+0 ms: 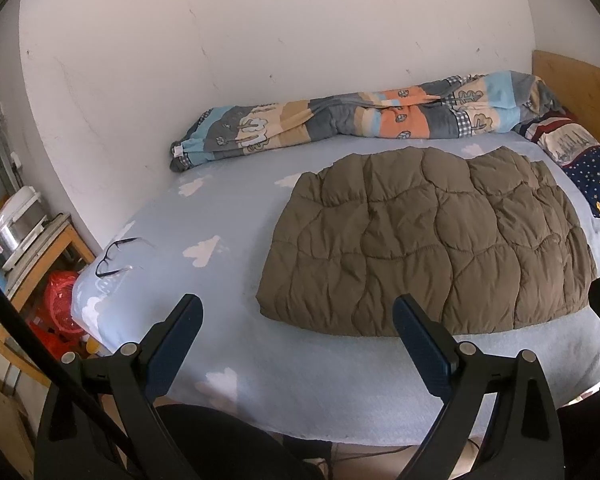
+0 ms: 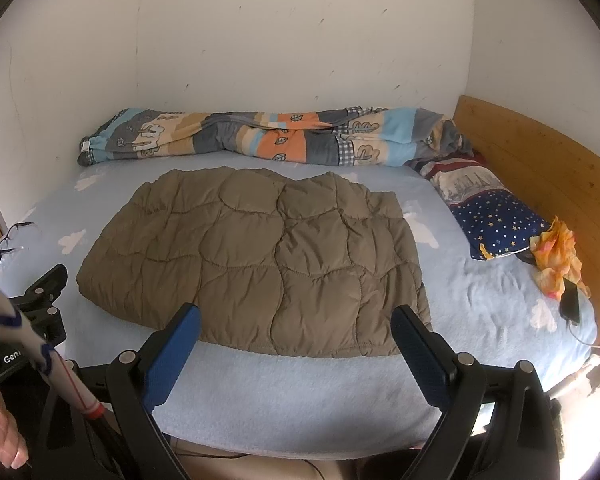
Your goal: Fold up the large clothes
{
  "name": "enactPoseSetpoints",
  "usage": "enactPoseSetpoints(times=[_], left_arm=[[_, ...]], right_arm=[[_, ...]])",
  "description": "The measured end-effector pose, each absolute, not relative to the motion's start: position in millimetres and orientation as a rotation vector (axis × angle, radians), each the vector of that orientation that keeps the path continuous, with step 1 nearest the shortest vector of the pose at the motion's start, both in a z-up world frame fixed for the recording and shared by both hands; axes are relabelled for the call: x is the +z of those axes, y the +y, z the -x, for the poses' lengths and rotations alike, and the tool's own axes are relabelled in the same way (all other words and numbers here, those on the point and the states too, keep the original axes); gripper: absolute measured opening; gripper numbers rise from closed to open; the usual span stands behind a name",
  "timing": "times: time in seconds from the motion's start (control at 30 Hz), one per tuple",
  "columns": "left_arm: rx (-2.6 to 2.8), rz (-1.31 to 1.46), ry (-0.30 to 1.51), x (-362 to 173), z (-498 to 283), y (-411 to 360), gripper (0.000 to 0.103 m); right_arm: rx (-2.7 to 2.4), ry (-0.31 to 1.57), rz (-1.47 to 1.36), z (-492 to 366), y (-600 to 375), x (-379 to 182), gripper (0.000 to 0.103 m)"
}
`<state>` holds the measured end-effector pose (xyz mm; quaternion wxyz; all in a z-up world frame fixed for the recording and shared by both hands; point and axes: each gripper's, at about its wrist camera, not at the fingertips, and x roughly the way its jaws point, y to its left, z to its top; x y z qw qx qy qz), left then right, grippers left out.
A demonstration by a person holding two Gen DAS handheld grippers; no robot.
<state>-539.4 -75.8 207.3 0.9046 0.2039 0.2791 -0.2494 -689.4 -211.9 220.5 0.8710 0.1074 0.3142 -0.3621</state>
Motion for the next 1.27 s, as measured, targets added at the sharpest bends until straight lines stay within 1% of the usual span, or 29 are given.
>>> enactPoseSetpoints(times=[0.27,0.97,1.27], left_arm=[[-0.513,-0.423,0.608,201,535,-75,0.095],[-0.522,-0.430,0.626,198,532,-73,0.095],[-0.569,-0.406,0.684,193,525,-68,0.095]], right_arm=[[-0.749,0.670,-0.225,690,-214,215,0.098],[-0.742,0.679,-0.218,690,-214,209,0.098],[-0.741,0.681,-0.222,691,-215,207,0.098]])
